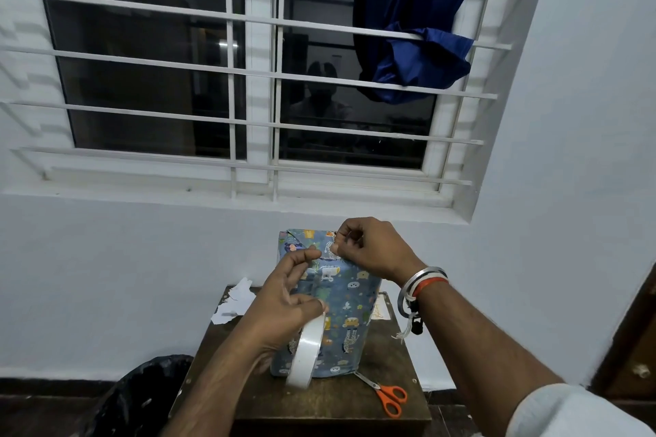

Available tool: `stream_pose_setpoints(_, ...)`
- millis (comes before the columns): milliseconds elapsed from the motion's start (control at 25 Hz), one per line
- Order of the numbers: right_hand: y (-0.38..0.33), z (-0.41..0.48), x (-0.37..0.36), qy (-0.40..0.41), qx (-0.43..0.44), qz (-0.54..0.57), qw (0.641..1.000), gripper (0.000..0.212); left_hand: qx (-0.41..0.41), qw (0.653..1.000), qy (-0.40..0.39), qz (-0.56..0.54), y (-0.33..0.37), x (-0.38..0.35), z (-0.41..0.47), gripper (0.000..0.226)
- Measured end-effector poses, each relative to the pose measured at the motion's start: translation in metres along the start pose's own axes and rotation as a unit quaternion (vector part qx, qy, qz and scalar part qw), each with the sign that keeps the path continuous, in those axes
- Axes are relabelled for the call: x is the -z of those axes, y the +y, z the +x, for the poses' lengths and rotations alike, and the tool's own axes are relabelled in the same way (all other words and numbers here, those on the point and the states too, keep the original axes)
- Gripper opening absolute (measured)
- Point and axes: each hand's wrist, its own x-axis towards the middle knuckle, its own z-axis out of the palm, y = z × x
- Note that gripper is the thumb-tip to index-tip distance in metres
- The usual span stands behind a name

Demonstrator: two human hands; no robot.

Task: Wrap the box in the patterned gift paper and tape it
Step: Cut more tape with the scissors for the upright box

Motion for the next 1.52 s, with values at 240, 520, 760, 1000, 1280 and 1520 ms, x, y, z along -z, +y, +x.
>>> stream_pose_setpoints(240, -0.001, -0.014, -0.015, 0.079, 0.022, 0.005, 0.997, 0.008, -0.029, 0.999, 0.041, -0.002, 0.009, -0.008, -0.012, 0.06)
stream_pose_setpoints(520, -0.02, -0.052, -0.012, 0.109, 0.042, 0.054, 0.992, 0.013, -0.068, 0.994, 0.078, 0.027, 0.001, -0.01, -0.039, 0.041)
stream_pose_setpoints(760, -0.021, -0.125, -0.04, -0.109, -0.061, 0.296, 0.947, 0.011, -0.061, 0.996, 0.066, 0.009, -0.028, -0.02, -0.064, 0.037)
stream_pose_setpoints(1000, 0.017, -0.157, -0.088, -0.097, -0.108, 0.356, 0.923, 0.012, 0.004, 0.999, 0.052, -0.004, -0.08, -0.026, -0.08, 0.037)
stream_pose_setpoints(1280, 0.04, -0.178, -0.118, -0.119, -0.164, 0.418, 0.886, 0.012, 0.05, 0.998, 0.034, 0.004, -0.118, -0.029, -0.082, 0.037)
stream_pose_setpoints(1520, 0.055, -0.18, -0.121, -0.145, -0.223, 0.44, 0.858, 0.018, 0.039, 0.998, 0.005, 0.04, -0.12, -0.029, -0.077, 0.05)
